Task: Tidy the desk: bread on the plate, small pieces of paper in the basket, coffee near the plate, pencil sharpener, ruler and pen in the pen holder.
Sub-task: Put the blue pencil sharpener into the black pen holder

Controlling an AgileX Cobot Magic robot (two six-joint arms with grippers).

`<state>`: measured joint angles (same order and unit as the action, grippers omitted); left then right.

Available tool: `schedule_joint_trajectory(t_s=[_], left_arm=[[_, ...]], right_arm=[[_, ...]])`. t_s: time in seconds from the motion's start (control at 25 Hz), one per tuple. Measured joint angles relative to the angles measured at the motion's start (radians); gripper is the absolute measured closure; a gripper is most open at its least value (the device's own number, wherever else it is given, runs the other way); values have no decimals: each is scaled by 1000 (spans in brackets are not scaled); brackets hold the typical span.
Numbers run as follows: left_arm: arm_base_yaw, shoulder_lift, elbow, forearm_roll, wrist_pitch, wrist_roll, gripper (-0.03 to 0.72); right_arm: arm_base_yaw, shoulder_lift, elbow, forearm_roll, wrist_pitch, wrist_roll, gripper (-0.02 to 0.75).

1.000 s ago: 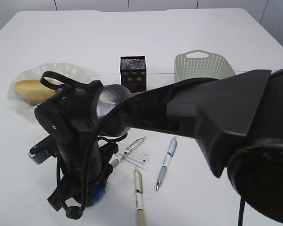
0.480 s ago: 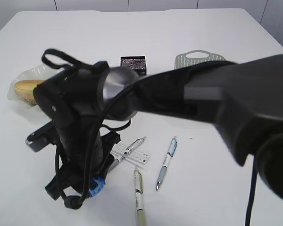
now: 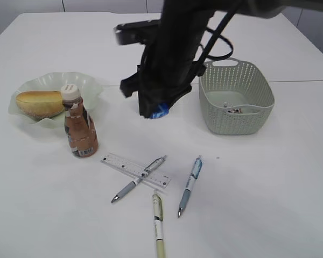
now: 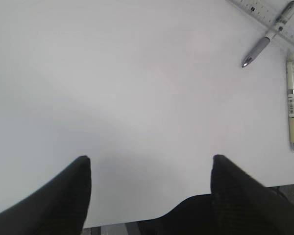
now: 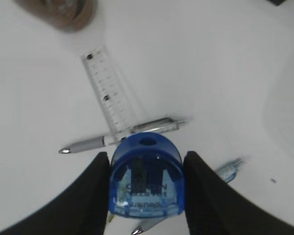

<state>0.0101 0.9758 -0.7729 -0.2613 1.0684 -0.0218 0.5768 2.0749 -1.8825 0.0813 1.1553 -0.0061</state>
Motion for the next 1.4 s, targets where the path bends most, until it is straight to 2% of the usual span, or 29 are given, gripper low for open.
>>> schedule_joint_trajectory(t_s=[0.24,0.36,0.56,0.88,1.12,1.4], left_arm=[[0,0,0,0,-14,0,132],[0,0,0,0,-17,0,132],[0,0,0,0,-31,0,132],[0,0,0,0,-46,0,132],[0,0,0,0,-50,0,132],[0,0,0,0,-68,0,132]], right_arm=[[-206,-9,-30,184,-83,-69,416],[-294,-9,-33,325,-130,-127,416],[-409,47,-33,629,-212,-232,416],[-422,158,-68,925,-338,-360,416],[-420,248,-153,986,-373,-374,416],[-388,317,-250,995,-405,-384,416]])
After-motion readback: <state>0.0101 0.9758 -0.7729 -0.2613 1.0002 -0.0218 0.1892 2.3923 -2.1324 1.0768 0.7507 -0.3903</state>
